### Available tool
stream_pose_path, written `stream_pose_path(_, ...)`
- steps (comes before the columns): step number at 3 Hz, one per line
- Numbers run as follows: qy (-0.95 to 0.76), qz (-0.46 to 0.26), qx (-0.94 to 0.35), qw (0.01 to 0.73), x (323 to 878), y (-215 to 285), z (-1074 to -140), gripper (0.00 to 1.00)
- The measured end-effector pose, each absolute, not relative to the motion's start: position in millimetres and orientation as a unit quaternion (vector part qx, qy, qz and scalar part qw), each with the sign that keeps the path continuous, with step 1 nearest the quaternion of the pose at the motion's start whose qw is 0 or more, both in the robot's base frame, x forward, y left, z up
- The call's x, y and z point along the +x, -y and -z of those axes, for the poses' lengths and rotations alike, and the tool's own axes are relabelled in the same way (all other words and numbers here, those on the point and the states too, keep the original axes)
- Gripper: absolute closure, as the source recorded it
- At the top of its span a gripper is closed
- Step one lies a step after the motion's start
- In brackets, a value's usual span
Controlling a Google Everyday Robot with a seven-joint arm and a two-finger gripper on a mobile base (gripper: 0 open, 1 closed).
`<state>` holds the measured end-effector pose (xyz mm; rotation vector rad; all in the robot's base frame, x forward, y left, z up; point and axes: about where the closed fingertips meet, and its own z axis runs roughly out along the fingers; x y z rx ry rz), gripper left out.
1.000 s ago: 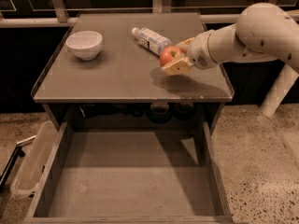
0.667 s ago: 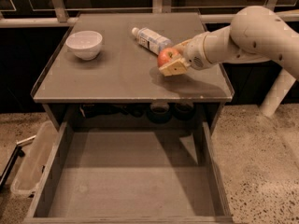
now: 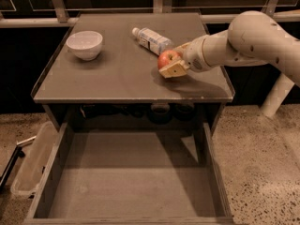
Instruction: Pick apple from top drawer and place on counter
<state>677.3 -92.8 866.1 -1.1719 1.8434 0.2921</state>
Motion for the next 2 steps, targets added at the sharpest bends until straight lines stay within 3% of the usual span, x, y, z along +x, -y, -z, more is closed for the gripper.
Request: stream_pose_path(2,-0.746,-0.118,-0.474,0.452,677.3,92.8,-866.0,0.34)
